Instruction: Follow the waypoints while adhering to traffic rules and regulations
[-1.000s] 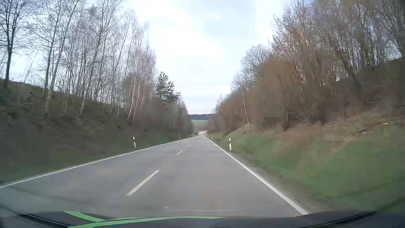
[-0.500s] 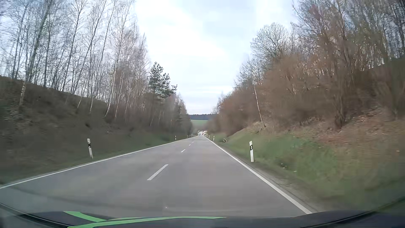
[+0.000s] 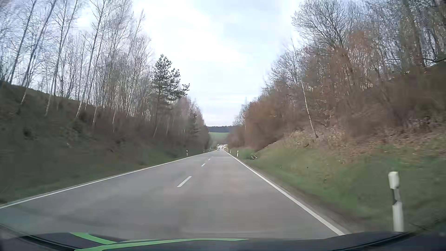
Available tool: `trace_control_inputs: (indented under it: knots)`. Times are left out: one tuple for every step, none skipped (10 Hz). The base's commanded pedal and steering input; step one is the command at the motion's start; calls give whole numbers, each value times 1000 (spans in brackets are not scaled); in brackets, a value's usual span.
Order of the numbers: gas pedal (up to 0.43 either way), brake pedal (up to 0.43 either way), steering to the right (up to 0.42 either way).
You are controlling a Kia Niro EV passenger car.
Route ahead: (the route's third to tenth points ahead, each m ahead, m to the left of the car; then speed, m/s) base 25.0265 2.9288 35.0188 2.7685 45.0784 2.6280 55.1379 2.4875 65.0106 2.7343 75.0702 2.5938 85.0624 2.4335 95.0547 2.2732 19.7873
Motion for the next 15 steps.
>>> trace_control_inputs:
  knots:
    - [0, 0, 5]
    - [0, 0, 5]
    - [0, 0, 5]
    - [0, 0, 5]
    - [0, 0, 5]
    - [0, 0, 5]
    - [0, 0, 5]
    - [0, 0, 5]
    - [0, 0, 5]
    - [0, 0, 4]
    - [0, 0, 4]
    - [0, 0, 4]
    - [0, 0, 4]
    - [0, 0, 3]
    - [0, 0, 4]
